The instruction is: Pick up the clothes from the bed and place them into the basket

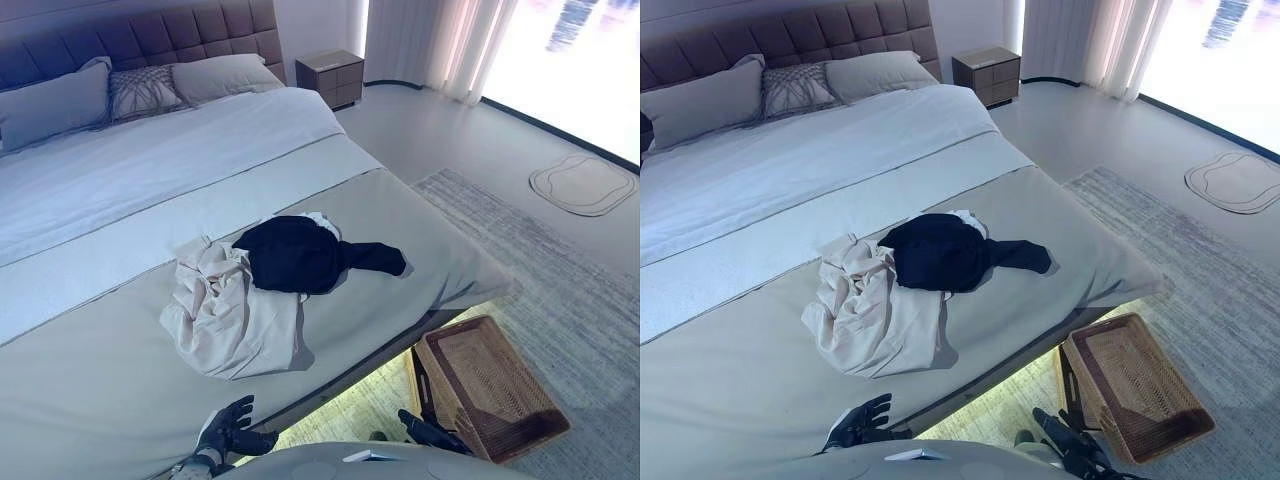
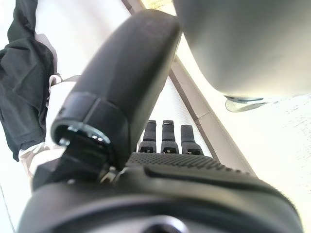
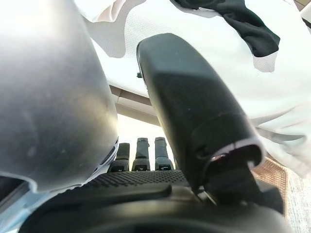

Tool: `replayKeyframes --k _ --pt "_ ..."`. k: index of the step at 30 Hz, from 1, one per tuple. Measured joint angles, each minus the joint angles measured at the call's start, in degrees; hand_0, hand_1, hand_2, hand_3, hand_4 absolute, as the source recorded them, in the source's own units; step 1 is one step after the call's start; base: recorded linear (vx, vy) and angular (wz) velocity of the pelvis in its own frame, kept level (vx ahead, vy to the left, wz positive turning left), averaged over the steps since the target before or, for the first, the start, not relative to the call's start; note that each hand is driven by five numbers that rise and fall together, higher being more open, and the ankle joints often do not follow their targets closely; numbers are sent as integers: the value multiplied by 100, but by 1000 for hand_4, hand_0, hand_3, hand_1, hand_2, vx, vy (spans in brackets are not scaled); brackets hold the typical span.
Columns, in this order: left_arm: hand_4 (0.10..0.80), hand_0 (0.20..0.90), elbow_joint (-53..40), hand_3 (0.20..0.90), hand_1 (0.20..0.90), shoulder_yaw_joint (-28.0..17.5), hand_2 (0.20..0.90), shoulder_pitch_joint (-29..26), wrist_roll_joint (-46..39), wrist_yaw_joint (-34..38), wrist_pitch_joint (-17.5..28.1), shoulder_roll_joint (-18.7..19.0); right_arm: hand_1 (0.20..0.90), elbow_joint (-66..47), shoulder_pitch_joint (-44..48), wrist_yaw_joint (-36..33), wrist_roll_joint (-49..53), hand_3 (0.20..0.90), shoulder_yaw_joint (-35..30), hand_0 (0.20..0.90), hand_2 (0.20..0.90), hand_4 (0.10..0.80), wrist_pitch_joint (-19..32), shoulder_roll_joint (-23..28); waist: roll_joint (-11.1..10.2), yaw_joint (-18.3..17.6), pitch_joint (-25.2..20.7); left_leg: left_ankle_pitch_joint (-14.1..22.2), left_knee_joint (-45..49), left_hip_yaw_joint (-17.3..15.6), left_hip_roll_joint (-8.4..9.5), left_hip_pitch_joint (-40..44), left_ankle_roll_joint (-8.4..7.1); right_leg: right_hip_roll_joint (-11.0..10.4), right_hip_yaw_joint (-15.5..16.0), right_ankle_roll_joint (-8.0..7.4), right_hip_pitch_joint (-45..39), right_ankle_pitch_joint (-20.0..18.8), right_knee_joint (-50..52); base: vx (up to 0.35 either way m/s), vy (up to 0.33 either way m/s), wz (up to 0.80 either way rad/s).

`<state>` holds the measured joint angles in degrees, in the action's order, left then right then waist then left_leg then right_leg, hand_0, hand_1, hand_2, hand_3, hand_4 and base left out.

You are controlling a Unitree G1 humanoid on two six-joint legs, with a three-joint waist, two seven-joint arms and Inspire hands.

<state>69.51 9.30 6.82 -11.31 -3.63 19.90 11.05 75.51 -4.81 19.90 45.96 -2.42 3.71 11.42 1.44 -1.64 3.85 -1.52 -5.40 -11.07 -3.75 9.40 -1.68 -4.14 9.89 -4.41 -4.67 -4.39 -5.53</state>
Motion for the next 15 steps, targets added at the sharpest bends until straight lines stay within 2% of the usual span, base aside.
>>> replayKeyframes --k 10,13,15 --pt "800 900 -1 900 900 -15 900 -3 -6 184 1 -11 900 1 30 38 84 900 -5 900 900 800 -84 24 -6 -16 66 -4 1 19 -29 -6 8 20 32 2 -52 1 26 -10 -57 2" --pt "800 900 0 900 900 -24 900 -77 -6 223 30 14 900 4 66 41 98 900 -3 900 900 800 -90 4 -50 -18 141 66 219 82 -52 -128 29 25 59 102 -40 67 88 -41 12 12" --pt "800 900 -4 900 900 -31 900 -197 -27 222 38 21 900 5 142 28 58 900 8 900 900 800 -16 6 -46 53 252 160 585 209 -78 -364 -34 19 103 137 48 94 183 -75 137 13"
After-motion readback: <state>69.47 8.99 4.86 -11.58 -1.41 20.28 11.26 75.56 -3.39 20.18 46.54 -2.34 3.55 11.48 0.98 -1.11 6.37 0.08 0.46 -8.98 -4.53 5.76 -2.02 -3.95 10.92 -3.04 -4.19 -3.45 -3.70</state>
